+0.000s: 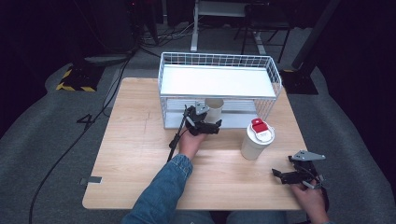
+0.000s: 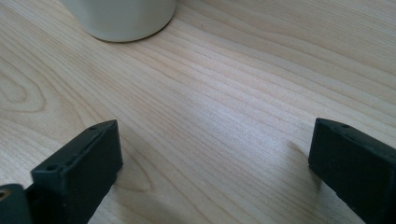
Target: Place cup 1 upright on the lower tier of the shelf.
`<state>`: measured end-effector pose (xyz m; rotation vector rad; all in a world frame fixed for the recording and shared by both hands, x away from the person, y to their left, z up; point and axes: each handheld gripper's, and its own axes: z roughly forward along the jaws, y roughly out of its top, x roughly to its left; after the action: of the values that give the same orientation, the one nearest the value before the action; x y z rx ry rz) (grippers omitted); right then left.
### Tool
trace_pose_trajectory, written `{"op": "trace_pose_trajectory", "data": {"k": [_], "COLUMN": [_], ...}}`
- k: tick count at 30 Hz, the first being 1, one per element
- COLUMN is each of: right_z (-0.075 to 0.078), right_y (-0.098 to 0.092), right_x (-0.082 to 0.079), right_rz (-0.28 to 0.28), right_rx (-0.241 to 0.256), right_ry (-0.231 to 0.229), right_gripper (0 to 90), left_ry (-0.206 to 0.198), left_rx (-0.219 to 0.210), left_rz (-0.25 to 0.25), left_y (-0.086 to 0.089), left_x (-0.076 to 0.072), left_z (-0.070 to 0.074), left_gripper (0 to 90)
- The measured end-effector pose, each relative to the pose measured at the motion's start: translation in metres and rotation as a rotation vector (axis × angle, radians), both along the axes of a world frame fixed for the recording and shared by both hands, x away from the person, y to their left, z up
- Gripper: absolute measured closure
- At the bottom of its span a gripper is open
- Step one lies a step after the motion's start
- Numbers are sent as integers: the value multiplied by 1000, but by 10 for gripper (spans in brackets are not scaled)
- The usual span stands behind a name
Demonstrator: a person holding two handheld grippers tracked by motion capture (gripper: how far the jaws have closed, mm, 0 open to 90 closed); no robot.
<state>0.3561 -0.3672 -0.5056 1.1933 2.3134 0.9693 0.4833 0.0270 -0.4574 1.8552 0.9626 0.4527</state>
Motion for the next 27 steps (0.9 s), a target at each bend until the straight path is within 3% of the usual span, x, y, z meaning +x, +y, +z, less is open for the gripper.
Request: {"op": "trace_pose_trajectory", "data": {"k": [7,10,13,19,27], "right_z": [0,0,0,0,0], "right_y": [0,0,0,0,0], "right_x": [0,0,0,0,0], "right_rz": [0,0,0,0,0], "right_rx": [0,0,0,0,1], "right_ry": [0,0,0,0,1], "right_gripper": [29,29,29,29,29], "left_ry": [-16,-41,-53,-46,-66], "left_rx": [-8,8,-4,-12,28], "left_rz": [-21,-36,-48,-63,-46], "left_y": [11,17,24,38,63], "left_x": [-20,-28,-36,-50,-73], "left_z": [10,17,24,33,41], "left_gripper": [5,4,3,2,3]}}
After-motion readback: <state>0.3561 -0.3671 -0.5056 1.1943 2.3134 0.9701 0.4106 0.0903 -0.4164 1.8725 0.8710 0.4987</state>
